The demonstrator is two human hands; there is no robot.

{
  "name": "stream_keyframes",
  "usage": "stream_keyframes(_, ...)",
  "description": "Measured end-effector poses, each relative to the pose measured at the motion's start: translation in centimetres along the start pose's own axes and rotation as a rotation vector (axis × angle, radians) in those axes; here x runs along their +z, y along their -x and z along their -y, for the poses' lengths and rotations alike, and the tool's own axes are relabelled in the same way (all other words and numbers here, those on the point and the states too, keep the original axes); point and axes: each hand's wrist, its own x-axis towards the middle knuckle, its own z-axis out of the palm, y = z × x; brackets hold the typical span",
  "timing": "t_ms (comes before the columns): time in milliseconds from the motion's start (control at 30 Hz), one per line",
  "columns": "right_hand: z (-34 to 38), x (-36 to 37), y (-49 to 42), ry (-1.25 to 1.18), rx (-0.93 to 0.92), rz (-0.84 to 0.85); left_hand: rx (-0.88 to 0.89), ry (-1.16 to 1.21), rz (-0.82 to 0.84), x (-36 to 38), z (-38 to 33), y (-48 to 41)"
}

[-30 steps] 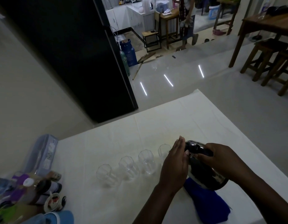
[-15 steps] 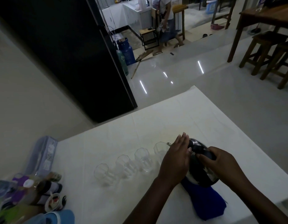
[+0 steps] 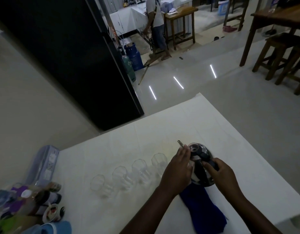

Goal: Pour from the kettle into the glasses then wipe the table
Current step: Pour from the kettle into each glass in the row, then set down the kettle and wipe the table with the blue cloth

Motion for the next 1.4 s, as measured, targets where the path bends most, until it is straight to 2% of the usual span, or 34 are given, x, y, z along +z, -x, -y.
stream_keyframes(333,-3.9,3.0,-2.8,-0.184,0.025,0.013,-0.082,0.015,-0.028,2.4,1.3,-0.9)
stream_keyframes(567,-5.8,3.9,-3.6,-0.198,0.029,0.013,-0.142,0.036,0.002,4.2,2.0,-1.1)
stream_keyframes(800,-6.7,3.4,-3.0,-0.092,-0.024,0.017,-0.189,0.048,0.01,6.1,3.1,-0.2)
stream_keyframes(900,-7.4,3.5,-1.0,0.054,-0.031,-0.158,-0.197,0.05,0.021,6.8,3.8,0.5)
stream_keyframes(967,-8.5,3.6,0.6,0.179,-0.119,-0.172,-0.198,0.065,0.01,7.3,4.2,1.2)
stream_keyframes(1133,-11.5,5.2,4.4,0.504,-0.303,0.152,-0.228,0.067,-0.009,8.3,5.3,4.0)
stream_keyframes(1233,-13.3,6.6,5.4,0.712,-0.363,0.289,-0.256,0.044,0.002,8.8,6.2,6.0)
stream_keyframes(1400,-14.9,7.9,5.7,0.924,-0.314,0.343,-0.295,0.022,-0.03,8.9,7.8,9.4)
